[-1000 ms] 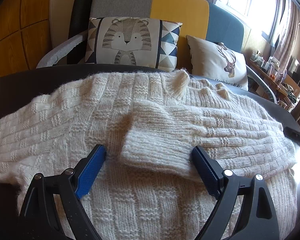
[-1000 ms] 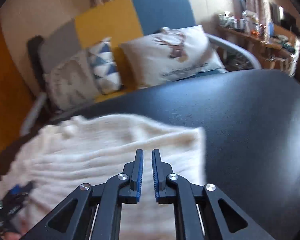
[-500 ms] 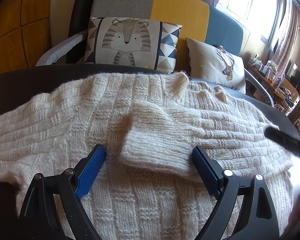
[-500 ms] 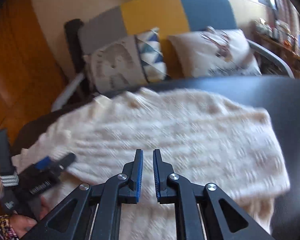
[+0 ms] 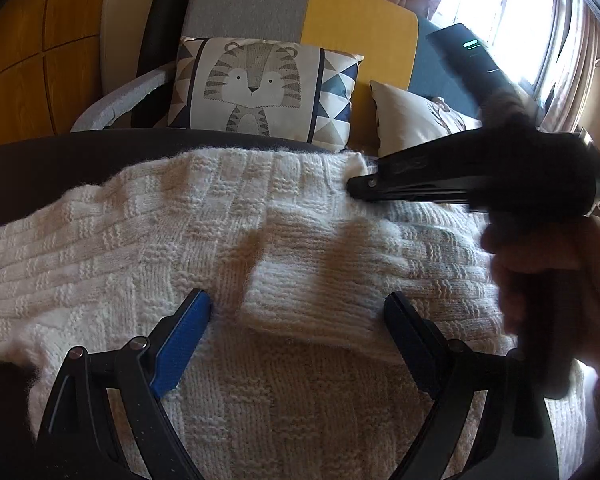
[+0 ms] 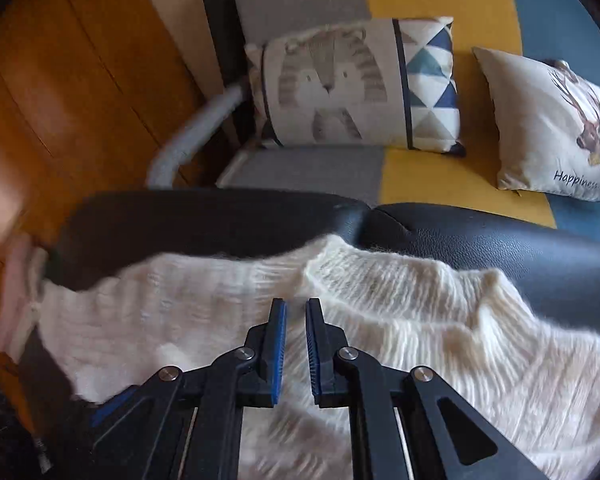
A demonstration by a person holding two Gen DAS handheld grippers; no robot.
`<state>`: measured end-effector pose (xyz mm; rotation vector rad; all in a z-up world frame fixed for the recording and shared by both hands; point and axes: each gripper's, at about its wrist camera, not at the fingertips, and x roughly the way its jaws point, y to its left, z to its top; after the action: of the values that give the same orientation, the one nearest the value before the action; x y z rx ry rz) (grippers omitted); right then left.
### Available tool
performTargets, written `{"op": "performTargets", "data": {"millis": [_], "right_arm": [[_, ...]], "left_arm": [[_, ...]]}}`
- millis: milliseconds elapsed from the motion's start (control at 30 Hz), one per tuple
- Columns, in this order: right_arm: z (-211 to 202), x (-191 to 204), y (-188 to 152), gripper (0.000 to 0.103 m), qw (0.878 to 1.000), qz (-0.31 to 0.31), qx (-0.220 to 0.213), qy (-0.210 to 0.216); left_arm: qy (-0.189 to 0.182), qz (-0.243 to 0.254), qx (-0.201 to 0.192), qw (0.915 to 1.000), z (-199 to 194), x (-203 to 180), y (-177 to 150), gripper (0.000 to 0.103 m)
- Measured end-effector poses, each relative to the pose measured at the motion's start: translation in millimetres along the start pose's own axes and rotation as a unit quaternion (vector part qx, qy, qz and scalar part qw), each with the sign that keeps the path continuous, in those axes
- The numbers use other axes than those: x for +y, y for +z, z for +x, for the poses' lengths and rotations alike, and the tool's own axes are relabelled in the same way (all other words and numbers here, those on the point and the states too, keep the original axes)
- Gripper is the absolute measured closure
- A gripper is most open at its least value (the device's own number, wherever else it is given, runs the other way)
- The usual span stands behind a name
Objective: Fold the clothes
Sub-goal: 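Move the open right tool back over the sweater toward the left tool, then move the left tool over to the other sweater sleeve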
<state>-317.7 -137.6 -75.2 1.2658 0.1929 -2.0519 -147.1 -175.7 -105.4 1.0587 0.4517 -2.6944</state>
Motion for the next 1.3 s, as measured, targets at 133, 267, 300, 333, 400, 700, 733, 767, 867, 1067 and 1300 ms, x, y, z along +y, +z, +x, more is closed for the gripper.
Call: {"op": "performTargets", "data": {"millis": [133,267,300,333,400,700,733,767,867,1067,1300], "right_arm": [[11,-7,8,0.098,1.0,0.024,-0.016,-0.004],[2,-10,5,0.097,0.999,0.027,-0.032,0.005],[-6,-16,3,0.097,0.998,0.04,-0.042,0.019],[-16,-25,0,0.097,0.997,0.054,-0.056,0.027],[-40,-44,-9,0.097,0.993,0.079,-0.092,0.007],[-39,-73,-24,0.1,0.994,0.056,-0.062,-0.077],[-36,-75,-24,0.1,0.993,0.055,-0.061,-0.083],[-36,-76,-24,0.1,0.993,0.061,-0.062,-0.086],[-41,-78,-24,0.099,0.991,0.088,-0.063,-0.078],[-49,-43,-21,0.094,0.993,0.048,-0.099,0.033],[-2,-7,-1,0.097,0.999,-0.001,-0.029,0.016]], "left_arm": [[-0.003,-0.002,-0.004,1.0,0,1,-2,0.012],[-0.005,-0.003,-0.004,1.0,-1,3,-2,0.012],[-0.006,-0.004,-0.005,1.0,-1,3,-2,0.012],[-0.006,-0.003,-0.005,1.0,-1,3,-3,0.012],[-0.005,-0.003,-0.005,1.0,-1,3,-3,0.012],[-0.005,-0.002,-0.006,1.0,-1,2,-3,0.012],[-0.005,-0.003,-0.006,1.0,-1,2,-3,0.012],[-0.006,-0.003,-0.006,1.0,-1,2,-2,0.012],[-0.005,-0.003,-0.007,1.0,-1,3,-2,0.012],[-0.003,-0.001,-0.007,1.0,0,2,-3,0.012],[-0.005,-0.002,-0.009,0.9999,-1,3,-4,0.012]]}}
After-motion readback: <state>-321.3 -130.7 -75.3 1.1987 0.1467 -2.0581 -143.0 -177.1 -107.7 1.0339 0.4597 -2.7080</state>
